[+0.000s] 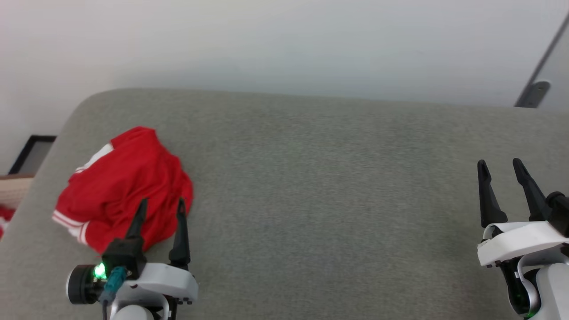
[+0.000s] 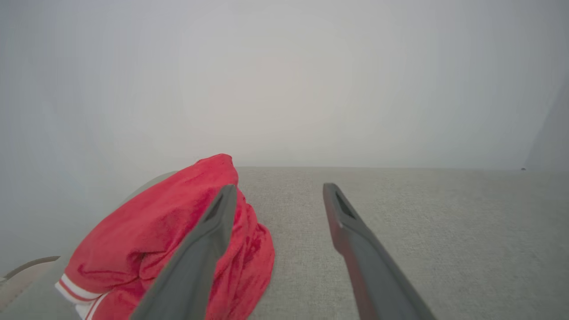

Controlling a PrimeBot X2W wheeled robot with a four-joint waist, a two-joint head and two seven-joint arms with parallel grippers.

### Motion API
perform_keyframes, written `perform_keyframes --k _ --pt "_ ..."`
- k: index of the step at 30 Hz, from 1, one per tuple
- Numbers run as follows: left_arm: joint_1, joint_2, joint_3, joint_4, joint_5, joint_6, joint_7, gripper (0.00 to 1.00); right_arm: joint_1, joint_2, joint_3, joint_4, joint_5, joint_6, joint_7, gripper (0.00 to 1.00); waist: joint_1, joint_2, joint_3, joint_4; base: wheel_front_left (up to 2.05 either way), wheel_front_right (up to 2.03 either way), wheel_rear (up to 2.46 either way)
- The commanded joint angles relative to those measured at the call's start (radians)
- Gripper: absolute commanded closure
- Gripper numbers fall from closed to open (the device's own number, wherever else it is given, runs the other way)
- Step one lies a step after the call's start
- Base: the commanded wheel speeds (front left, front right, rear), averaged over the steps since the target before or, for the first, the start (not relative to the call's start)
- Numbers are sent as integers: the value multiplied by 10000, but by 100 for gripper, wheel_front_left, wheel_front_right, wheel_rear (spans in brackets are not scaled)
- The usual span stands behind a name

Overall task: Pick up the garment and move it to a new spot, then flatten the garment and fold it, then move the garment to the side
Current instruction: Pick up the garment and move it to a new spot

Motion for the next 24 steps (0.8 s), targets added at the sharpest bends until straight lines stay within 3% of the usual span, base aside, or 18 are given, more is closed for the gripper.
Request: perform_keyframes --k 1,18,24 --pt "26 -70 48 -55 138 160 -5 0 -42 -49 32 2 27 -10 -50 0 0 0 127 592 0 0 0" --pt "860 -483 -40 -398 -102 798 -5 0 -167 -59 740 329 -28 -10 -49 0 0 0 55 4085 0 0 0" --pt "1277 -496 175 -874 -595 1220 -5 0 -706 18 1864 632 49 -12 -49 0 0 0 261 4301 0 0 0"
